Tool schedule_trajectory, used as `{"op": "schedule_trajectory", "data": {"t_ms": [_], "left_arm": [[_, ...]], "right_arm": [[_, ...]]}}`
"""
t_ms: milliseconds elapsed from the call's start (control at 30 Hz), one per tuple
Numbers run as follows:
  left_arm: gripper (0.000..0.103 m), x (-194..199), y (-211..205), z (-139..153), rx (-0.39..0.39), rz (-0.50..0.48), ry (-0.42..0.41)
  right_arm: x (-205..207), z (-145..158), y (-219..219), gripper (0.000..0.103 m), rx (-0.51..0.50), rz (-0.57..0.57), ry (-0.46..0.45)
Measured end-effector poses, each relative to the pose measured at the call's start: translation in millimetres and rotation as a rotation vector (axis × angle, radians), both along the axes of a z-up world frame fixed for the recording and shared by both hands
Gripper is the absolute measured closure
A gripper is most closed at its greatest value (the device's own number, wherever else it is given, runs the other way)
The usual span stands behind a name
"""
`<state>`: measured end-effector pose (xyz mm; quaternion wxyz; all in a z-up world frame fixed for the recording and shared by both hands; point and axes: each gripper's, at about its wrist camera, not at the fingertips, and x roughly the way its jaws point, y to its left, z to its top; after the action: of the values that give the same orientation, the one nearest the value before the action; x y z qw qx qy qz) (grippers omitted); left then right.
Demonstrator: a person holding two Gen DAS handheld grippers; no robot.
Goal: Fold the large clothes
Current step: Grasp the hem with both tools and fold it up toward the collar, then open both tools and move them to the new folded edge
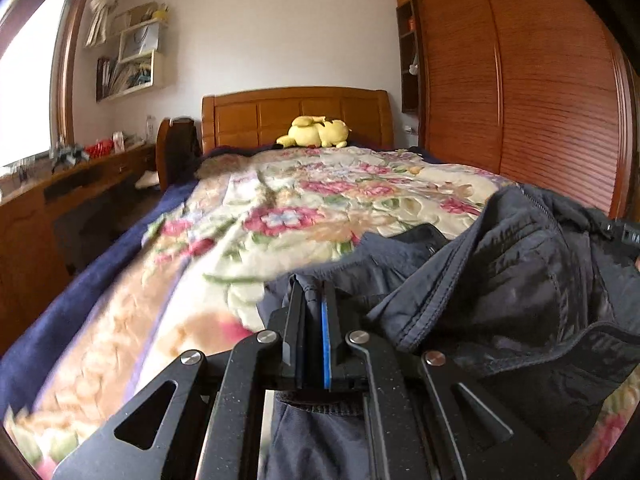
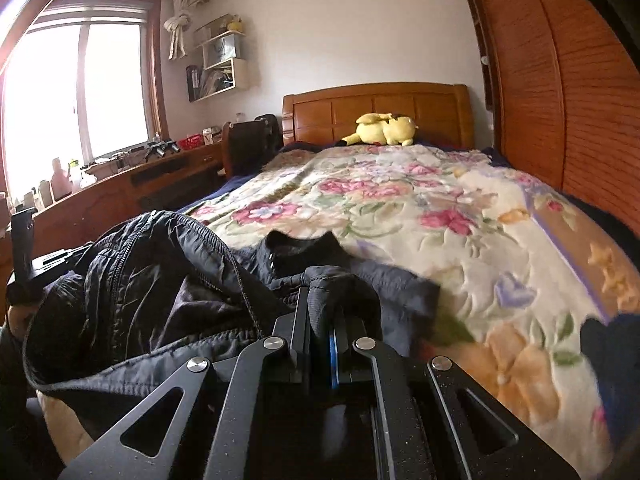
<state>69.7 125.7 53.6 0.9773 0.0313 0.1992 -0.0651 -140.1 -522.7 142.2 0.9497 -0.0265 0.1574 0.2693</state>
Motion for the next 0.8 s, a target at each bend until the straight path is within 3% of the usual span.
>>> {"op": "schedule_trajectory", "data": {"t_ms": [133, 233, 367, 500, 567, 600, 667, 733, 800], "left_arm": [[0.096, 42, -2, 11, 0.036, 0.011, -0.010], [0.096, 78, -1, 16, 0.072, 0.044, -0.014], [0.096, 121, 3, 15, 0.072, 0.054, 0.008], [0.091, 141, 0, -2, 0.075, 0.036, 0.097], [0.082, 139, -1, -9, 0.074, 0.012, 0.117], [0.069, 136, -1, -10, 0.081, 0.012, 0.116], [0.065, 127, 3, -7, 0.108, 0.051, 0.097], [0.065, 119, 12, 0, 0.067, 0.044, 0.106], [0.065, 110, 23, 5, 0.020, 0.028, 0.133]], "right_arm": [[45, 23, 19, 0.097, -0.018, -0.015, -0.026], [91, 36, 42, 0.097, -0.089, -0.056, -0.040], [147, 40, 64, 0.097, -0.114, -0.101, -0.003], [188, 21, 80, 0.096, -0.101, -0.113, 0.136], [199, 18, 88, 0.090, -0.118, -0.116, 0.179], [203, 15, 94, 0.086, -0.159, -0.117, 0.208], [210, 18, 97, 0.080, -0.196, -0.135, 0.232], [215, 30, 90, 0.044, -0.173, -0.163, 0.241], [210, 40, 80, 0.031, -0.111, -0.154, 0.268]]}}
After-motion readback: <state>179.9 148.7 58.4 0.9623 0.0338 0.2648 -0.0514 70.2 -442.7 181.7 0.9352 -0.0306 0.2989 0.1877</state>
